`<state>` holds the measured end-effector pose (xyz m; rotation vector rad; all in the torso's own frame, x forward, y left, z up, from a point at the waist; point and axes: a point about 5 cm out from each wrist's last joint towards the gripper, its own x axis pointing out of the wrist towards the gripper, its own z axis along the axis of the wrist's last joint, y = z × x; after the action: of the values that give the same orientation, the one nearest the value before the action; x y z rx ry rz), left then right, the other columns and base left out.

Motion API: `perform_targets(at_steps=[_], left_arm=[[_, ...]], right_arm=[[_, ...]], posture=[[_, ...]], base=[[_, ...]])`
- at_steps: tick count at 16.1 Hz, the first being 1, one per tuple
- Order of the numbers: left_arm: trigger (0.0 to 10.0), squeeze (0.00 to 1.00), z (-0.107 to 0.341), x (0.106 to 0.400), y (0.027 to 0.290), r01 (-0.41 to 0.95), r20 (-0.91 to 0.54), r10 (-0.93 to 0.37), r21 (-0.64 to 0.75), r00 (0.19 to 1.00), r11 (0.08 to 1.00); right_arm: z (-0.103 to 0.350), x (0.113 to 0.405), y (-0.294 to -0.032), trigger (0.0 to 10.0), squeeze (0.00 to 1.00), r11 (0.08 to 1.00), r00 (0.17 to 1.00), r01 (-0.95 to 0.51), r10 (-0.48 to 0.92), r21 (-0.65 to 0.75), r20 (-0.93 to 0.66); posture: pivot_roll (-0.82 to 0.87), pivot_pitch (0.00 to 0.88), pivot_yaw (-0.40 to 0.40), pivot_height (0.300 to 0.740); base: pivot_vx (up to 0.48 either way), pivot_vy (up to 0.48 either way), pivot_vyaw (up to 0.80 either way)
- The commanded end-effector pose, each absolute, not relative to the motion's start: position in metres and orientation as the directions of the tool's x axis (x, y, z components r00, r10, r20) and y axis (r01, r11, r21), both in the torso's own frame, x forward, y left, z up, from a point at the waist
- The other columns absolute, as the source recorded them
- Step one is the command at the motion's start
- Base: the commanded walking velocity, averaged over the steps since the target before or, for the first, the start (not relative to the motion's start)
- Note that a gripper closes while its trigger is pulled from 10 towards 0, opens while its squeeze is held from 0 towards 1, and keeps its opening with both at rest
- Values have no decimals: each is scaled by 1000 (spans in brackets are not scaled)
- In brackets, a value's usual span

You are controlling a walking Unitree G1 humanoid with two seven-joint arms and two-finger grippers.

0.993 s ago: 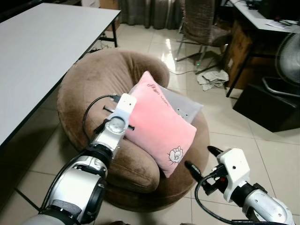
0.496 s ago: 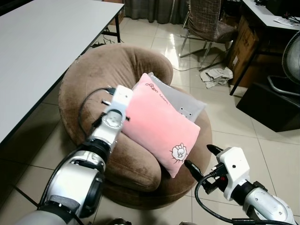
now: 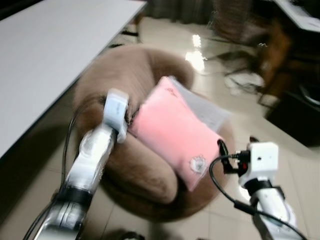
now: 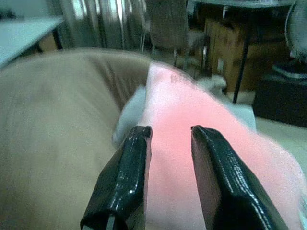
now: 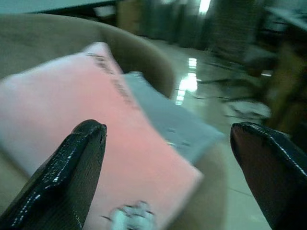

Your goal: Move the pillow to the sofa from floor

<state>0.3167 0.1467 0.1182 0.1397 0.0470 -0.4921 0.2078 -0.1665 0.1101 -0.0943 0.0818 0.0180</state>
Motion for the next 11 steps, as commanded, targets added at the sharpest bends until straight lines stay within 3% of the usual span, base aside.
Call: perform_targets(at_steps=[1, 5, 11], left_arm=[[10000, 0, 128, 308, 137, 535, -77, -530, 149, 845, 831], [10000, 0, 116, 293, 149, 411, -138, -391, 170, 910, 896], [10000, 0, 118, 285, 147, 406, -162, -380, 177, 911, 897]], right_arm=[[108, 208, -162, 10000, 0, 997, 998, -11, 5, -82, -69], [105, 210, -162, 10000, 0, 997, 998, -8, 2, -78, -68], [97, 207, -169, 10000, 0, 997, 994, -44, 37, -66, -106]], posture=[[-57, 4, 18, 740], [-48, 0, 8, 740], [-47, 0, 15, 740]], base=[[0, 0, 800], [0, 0, 800], [0, 0, 800]])
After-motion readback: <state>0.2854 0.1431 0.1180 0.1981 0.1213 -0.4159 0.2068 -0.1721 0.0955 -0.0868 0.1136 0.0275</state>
